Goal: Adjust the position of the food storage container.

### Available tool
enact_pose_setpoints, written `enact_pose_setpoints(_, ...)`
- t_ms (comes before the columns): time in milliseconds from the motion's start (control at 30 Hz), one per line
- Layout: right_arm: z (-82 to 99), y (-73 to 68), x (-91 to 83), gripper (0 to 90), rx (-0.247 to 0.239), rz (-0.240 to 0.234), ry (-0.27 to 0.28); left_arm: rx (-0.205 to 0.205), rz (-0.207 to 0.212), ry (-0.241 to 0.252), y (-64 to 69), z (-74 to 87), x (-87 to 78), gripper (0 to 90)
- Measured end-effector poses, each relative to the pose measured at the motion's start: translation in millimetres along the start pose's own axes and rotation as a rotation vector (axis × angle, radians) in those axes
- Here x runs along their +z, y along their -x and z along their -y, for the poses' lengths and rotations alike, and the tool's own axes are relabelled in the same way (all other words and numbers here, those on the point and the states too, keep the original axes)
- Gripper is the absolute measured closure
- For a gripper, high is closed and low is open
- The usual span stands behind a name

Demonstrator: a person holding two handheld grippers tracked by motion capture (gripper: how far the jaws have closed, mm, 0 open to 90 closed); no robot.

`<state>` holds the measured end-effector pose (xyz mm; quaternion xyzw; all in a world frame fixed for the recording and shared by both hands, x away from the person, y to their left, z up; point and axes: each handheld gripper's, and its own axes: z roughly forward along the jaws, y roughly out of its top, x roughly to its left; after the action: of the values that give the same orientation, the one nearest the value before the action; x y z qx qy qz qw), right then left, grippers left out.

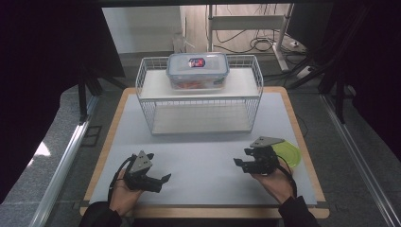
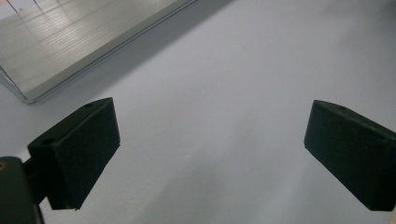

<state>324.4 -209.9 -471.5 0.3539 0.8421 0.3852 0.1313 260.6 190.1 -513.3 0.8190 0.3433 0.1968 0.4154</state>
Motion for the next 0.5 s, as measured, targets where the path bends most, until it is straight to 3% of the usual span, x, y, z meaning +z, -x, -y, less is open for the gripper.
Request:
enact_pose_setpoints(200,6.7,24.9,-23.4,70.1,0.032,0.103,0.017,0.001,-0.002,-0.001,0.2,0.0,0.2,3.5)
enact_pose_setpoints(333,8.9,34.8,-34.8,78.2,0.040,0.147,0.033,0.003,-0.005,0.000,0.1,0.0,0.4,3.5)
enact_pose_setpoints(400,12.5,47.8,-46.9,86.8,0.064,0.182,0.050,0.001,-0.007,0.003,-0.2,-0.1,0.3,3.5)
enact_pose_setpoints(500,15.4,56.4,-55.0,89.7,0.082,0.208,0.057,0.002,-0.009,0.005,-0.5,-0.1,0.1,3.6)
